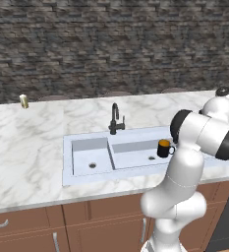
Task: Pick the mug and place it in the sink. Pick the bowl and place it in the open cabinet and then close the cabinet.
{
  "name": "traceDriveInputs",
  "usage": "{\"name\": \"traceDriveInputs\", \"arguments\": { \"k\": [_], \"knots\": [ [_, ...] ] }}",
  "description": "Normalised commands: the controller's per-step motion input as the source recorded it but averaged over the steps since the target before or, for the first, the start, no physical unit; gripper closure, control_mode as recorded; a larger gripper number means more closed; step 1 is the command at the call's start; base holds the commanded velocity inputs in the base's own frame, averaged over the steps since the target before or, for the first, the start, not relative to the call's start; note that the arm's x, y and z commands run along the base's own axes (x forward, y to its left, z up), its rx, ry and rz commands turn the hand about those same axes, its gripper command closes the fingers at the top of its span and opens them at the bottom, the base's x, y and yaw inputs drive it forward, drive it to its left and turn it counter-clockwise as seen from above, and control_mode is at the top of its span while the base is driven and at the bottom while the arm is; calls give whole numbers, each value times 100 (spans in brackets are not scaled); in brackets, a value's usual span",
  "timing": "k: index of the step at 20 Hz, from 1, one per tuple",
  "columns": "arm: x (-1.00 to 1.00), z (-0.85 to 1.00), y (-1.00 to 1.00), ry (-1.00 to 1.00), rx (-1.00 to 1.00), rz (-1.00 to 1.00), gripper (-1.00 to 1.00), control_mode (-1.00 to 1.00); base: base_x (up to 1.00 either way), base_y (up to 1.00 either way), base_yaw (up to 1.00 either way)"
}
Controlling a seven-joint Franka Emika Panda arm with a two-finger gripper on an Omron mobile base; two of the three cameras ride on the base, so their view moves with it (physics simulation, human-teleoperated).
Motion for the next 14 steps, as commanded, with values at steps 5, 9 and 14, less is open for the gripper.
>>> {"name": "traceDriveInputs", "arguments": {
  "k": [5, 9, 14],
  "knots": [
    [0, 0, -54, 0, 7, -11, -100, -100, 0, 0, 0],
    [0, 0, -45, 0, 7, -3, -100, -100, 0, 0, 0],
    [0, -2, -5, 0, 0, -1, -100, -100, 0, 0, 0]
  ]
}}
